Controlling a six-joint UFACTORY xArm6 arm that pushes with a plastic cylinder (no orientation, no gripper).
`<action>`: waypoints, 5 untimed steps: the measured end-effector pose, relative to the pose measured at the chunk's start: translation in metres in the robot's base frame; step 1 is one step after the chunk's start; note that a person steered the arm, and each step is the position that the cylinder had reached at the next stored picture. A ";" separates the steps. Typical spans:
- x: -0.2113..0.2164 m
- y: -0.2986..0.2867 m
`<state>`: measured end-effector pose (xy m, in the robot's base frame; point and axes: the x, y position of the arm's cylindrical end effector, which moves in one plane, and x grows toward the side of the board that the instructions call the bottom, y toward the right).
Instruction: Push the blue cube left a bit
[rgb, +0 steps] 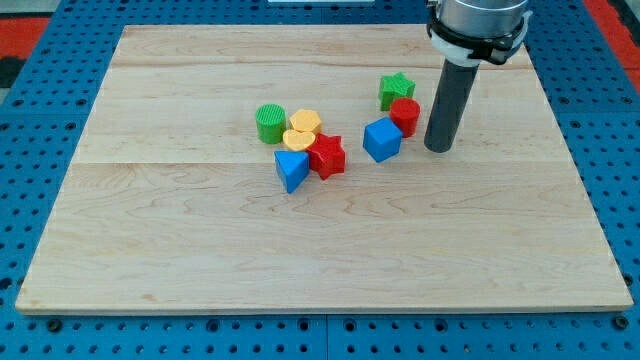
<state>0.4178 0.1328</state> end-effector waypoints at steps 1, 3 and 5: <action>0.000 -0.011; 0.000 -0.041; -0.007 -0.060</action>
<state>0.4106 0.0731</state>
